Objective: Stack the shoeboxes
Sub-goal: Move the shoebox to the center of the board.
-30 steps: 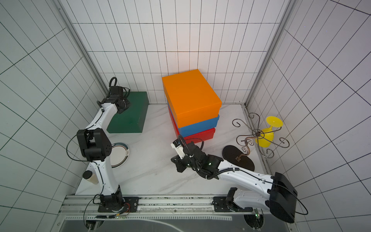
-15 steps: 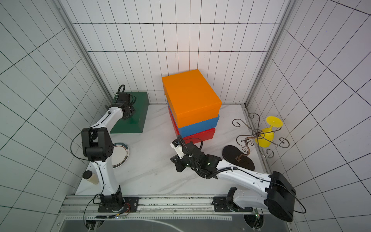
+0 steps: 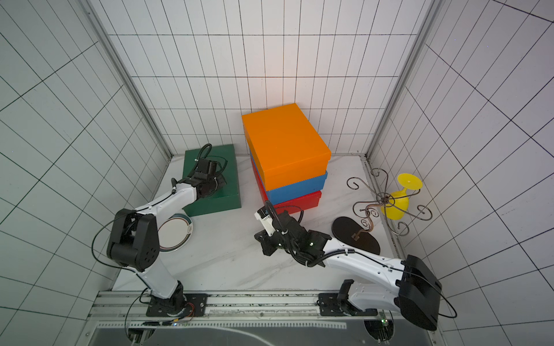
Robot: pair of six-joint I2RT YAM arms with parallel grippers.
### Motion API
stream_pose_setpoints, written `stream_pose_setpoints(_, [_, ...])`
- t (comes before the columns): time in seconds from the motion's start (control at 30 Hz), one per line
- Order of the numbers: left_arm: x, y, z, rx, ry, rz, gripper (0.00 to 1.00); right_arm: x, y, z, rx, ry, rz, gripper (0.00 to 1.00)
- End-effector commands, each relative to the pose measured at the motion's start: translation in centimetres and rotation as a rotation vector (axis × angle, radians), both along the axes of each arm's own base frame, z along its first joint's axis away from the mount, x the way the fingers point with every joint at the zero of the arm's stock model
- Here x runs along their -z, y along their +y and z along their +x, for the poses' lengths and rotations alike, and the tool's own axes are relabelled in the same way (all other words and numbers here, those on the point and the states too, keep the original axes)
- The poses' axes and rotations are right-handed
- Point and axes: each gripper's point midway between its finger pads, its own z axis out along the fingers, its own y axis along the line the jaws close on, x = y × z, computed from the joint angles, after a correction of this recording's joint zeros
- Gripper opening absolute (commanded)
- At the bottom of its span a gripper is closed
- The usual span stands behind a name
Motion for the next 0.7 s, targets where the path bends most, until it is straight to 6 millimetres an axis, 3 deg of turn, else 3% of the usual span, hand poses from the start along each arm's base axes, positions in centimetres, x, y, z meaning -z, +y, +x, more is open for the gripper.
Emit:
stream_pose_setpoints(0.0, [8.2, -2.5, -8.8, 0.083, 0.362, -0.041, 0.0, -4.4, 0.2, 0.9, 0.042, -0.063, 0.072, 0.0])
stream_pose_setpoints(0.27, [7.0, -6.5, -13.9, 0.171, 0.343, -0.08, 0.0, -6.3, -0.9, 0.9, 0.07, -0.088, 0.074, 0.0])
stream_pose_setpoints(0.47, [6.2, -6.3, -18.5, 0.161, 0.341, -0.089, 0.0, -7.2, -1.6, 0.9, 0.094, -0.098, 0.078, 0.0])
stream_pose_setpoints(0.67, [2.6, -5.7, -21.7, 0.174, 0.27, -0.121, 0.0, -7.2, -2.2, 0.9, 0.114, -0.088, 0.08, 0.0])
